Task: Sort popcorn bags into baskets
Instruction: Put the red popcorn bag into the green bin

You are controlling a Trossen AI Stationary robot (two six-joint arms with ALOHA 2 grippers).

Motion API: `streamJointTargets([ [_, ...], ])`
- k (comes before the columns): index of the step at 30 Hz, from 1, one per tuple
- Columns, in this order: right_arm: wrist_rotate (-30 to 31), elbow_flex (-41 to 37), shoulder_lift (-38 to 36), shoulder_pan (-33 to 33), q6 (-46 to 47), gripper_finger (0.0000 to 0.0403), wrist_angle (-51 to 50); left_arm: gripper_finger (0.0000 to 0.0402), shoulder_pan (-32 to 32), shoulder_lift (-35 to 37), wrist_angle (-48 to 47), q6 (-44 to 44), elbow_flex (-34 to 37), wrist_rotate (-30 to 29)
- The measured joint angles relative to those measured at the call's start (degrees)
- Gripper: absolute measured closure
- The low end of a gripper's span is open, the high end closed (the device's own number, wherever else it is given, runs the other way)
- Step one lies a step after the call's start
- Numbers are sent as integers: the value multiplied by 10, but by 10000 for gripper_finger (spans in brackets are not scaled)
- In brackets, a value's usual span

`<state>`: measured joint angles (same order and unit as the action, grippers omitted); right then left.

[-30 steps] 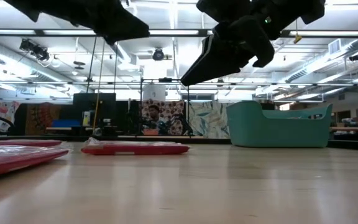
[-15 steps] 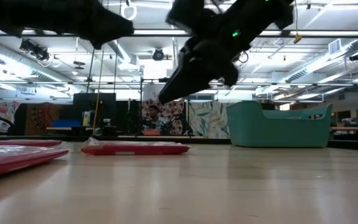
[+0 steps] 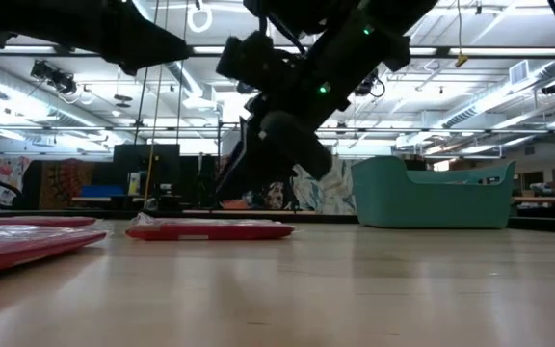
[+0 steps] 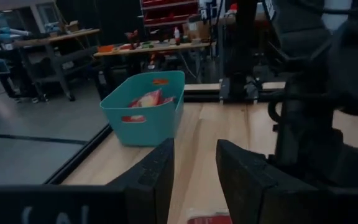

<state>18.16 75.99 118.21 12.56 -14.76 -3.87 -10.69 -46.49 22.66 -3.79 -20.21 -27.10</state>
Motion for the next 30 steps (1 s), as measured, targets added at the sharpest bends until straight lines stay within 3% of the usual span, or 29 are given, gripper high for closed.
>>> streamJointTargets([
  [5,-17,2,12,-11,-19,219,25,276,-5,-6,-5,14,0,6],
  [13,-47,2,40,-23,-33,215,45,276,-6,-7,-17,34,1,8],
  [21,-9,3,62,-23,-63,215,61,276,-36,3,-26,35,0,8],
  [25,-10,3,62,-30,-62,233,59,276,-43,5,-25,34,0,8],
  [30,-16,4,62,-39,-54,294,37,276,-47,5,-25,32,0,8],
])
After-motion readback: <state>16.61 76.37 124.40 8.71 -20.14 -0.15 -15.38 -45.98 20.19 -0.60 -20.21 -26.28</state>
